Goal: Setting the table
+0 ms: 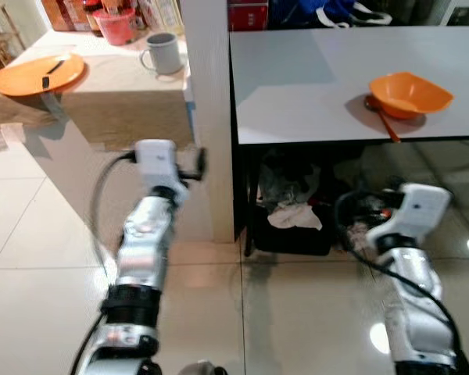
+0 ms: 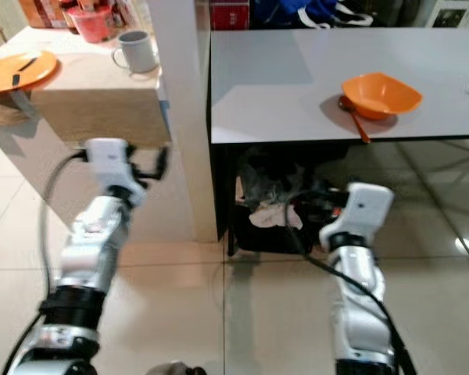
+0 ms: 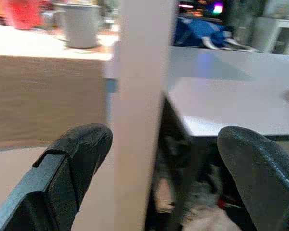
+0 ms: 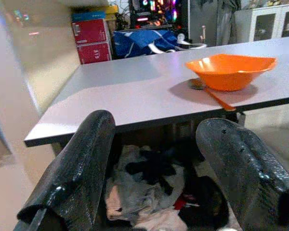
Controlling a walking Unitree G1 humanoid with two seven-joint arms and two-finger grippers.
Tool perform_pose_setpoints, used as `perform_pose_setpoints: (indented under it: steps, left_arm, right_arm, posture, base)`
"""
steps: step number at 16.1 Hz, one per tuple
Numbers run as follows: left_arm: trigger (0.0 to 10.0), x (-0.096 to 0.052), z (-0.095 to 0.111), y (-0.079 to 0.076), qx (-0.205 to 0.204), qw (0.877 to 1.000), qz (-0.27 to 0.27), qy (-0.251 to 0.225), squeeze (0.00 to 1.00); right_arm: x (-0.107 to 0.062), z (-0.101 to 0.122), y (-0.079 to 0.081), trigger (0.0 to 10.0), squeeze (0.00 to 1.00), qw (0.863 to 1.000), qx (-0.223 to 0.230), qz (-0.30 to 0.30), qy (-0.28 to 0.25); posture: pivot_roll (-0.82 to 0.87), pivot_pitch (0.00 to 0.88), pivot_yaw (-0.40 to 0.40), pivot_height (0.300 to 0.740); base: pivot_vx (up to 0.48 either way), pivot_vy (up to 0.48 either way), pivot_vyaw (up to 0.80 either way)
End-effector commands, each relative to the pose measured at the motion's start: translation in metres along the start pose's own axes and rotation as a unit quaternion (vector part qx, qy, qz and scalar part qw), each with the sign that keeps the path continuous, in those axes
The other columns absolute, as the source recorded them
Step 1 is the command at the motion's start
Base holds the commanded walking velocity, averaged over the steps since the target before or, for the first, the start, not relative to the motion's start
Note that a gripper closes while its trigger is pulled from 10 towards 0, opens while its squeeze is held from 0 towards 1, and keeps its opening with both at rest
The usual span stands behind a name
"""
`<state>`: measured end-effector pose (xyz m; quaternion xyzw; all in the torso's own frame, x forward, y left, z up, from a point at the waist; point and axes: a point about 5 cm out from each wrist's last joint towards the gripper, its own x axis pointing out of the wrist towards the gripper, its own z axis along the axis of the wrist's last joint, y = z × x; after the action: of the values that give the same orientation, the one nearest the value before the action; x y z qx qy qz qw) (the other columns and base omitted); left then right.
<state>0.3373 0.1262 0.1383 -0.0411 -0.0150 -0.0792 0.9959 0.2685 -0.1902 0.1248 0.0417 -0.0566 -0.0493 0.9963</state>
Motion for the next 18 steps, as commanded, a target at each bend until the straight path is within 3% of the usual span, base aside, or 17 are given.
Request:
perform_pose_setpoints:
  steps: [1,4,10,14,18]
  left_arm:
    - [10.0,0.003,0.007,-0.006,0.018,1.0,-0.018,-0.012,0.0]
    - [10.0,0.01,0.01,-0.013,0.028,0.999,-0.027,-0.014,0.0]
    - [10.0,0.014,0.009,-0.02,0.036,0.998,-0.04,-0.009,0.0]
    - [10.0,0.018,0.01,-0.03,0.043,0.997,-0.064,-0.008,0.0]
    - [10.0,0.02,0.007,-0.034,0.048,0.996,-0.073,0.005,0.0]
  right_arm:
    - [0.0,-0.001,-0.002,10.0,0.0,1.0,0.0,-0.007,-0.004]
    - [-0.001,0.001,0.003,10.0,0.0,1.0,-0.006,0.004,-0.008]
    - [-0.002,-0.001,0.002,10.0,0.0,1.0,-0.017,0.008,-0.005]
    - [-0.004,-0.007,0.003,10.0,0.0,1.0,-0.021,0.007,0.009]
    - [-0.004,-0.007,0.006,10.0,0.0,1.0,-0.025,0.014,0.007]
  posture:
    - [0.01,0.0,0.064,0.74]
    - [0.0,0.0,0.064,0.74]
    - [-0.01,0.0,0.071,0.74]
    - [-0.02,0.0,0.075,0.74]
    - [-0.02,0.0,0.079,0.74]
  base:
    - [0.0,0.0,0.0]
    - [0.0,0.449,0.0]
    - [0.0,0.48,0.74]
    - [0.0,0.475,0.0]
    - [0.446,0.083,0.0]
